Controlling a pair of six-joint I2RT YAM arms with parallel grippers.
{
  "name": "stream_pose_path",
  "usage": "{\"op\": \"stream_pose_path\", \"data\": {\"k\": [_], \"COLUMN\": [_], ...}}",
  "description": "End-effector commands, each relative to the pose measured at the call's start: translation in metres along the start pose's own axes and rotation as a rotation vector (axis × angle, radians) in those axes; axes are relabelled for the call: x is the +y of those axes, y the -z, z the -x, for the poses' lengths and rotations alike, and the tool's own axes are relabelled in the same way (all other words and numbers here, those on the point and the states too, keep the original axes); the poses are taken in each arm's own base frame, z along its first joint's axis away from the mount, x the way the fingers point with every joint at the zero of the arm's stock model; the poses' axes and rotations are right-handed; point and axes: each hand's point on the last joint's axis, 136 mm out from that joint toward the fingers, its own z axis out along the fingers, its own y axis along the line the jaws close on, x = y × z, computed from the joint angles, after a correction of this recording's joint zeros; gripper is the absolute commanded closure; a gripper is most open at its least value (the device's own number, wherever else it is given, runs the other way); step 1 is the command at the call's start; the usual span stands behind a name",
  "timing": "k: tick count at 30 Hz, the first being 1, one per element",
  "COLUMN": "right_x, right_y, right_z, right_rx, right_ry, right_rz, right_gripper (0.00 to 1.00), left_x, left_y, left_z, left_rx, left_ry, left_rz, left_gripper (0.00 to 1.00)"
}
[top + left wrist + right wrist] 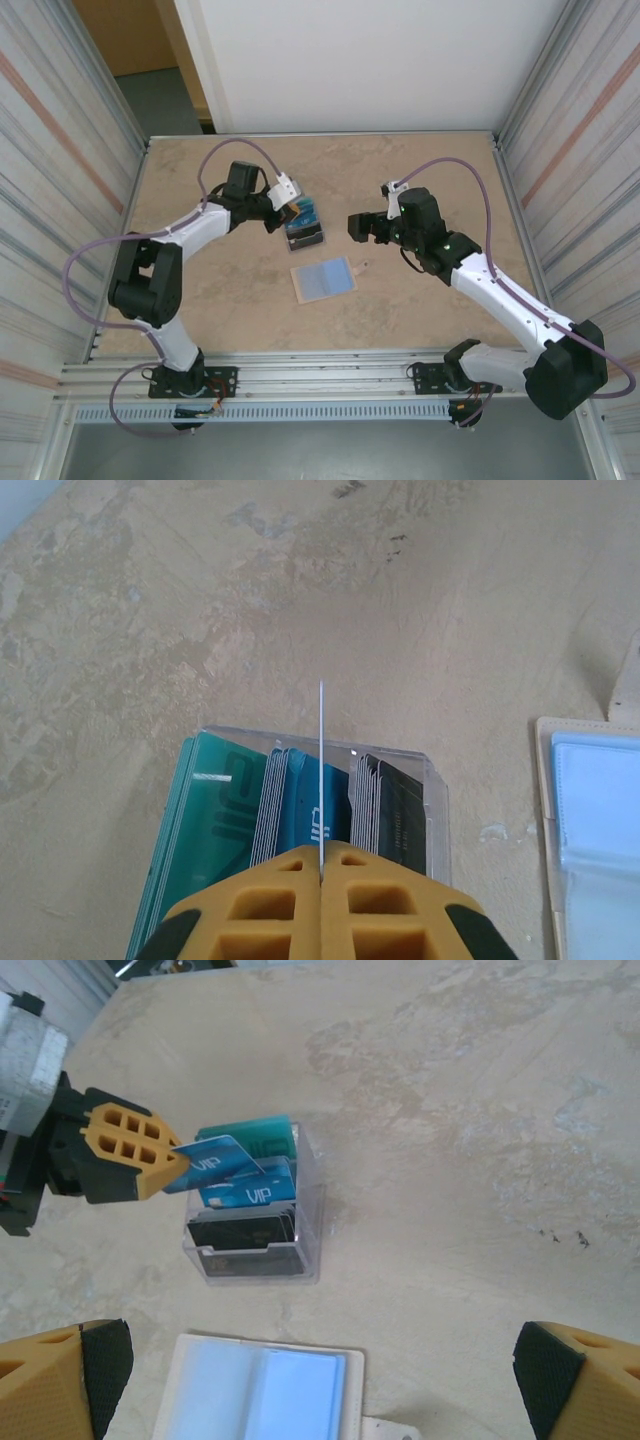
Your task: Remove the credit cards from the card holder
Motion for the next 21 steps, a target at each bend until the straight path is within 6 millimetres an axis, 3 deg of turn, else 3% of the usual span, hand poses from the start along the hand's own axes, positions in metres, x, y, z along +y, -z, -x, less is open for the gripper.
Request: {"op": "stream_pose_path", "data": {"k": [1,21], "right_x": [-0.005,-0.004], "right_y": [0.002,0.008], "right_z": [0.0,0.002], "right_rx": [-0.007,-0.026], "right_ry": [-0.029,-0.033], "right_rz": [-0.022,-0.012], "right_gripper": [0.01,0.01], "left_x": [0.007,0.012], "left_y": [-0.003,-0.025], "left_z": [0.012,-0.006], "left_rx": [-0.04,0.003], "left_ry": [-0.042,-0.037], "left_rz": [-0.012,-0.055], "left_gripper": [1.0,1.0]}}
